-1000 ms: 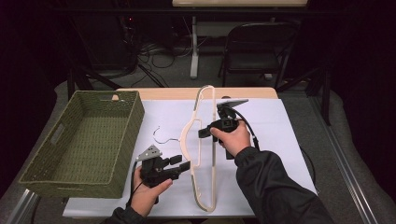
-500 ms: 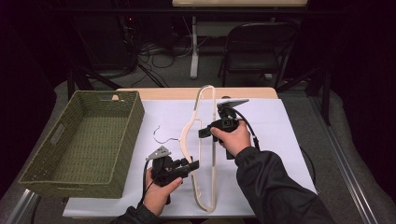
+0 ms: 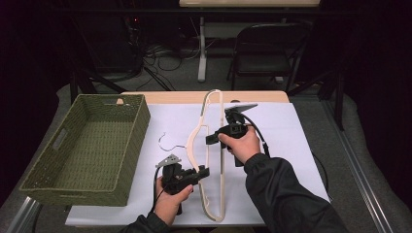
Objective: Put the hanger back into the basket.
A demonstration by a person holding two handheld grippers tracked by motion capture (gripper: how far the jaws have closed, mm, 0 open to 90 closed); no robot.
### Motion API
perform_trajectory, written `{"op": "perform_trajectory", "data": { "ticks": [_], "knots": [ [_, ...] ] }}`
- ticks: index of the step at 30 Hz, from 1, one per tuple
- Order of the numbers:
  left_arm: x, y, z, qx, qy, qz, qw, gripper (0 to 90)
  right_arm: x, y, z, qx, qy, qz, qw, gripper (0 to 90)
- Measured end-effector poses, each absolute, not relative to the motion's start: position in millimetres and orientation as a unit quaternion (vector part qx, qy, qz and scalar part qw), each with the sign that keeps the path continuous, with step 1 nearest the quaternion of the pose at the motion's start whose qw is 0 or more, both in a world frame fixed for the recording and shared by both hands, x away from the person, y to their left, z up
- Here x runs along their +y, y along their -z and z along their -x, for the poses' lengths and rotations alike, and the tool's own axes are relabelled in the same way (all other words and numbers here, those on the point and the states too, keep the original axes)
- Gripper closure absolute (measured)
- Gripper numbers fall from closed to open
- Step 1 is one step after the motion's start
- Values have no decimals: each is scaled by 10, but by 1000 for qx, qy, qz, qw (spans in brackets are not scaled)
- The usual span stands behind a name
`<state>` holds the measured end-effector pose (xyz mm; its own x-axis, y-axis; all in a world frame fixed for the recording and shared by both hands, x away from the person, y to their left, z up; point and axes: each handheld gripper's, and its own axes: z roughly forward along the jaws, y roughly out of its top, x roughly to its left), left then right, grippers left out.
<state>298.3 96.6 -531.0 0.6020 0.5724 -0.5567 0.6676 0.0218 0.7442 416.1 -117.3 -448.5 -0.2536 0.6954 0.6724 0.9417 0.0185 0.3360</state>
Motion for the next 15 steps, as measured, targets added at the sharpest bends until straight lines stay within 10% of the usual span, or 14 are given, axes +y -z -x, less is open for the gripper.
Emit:
{"op": "perform_trajectory", "data": {
  "ticks": [15],
  "knots": [
    [951, 5342, -3015, 461, 81, -681, 563, 817, -1176, 4503, -4168, -696, 377, 590, 158, 862]
  ]
}}
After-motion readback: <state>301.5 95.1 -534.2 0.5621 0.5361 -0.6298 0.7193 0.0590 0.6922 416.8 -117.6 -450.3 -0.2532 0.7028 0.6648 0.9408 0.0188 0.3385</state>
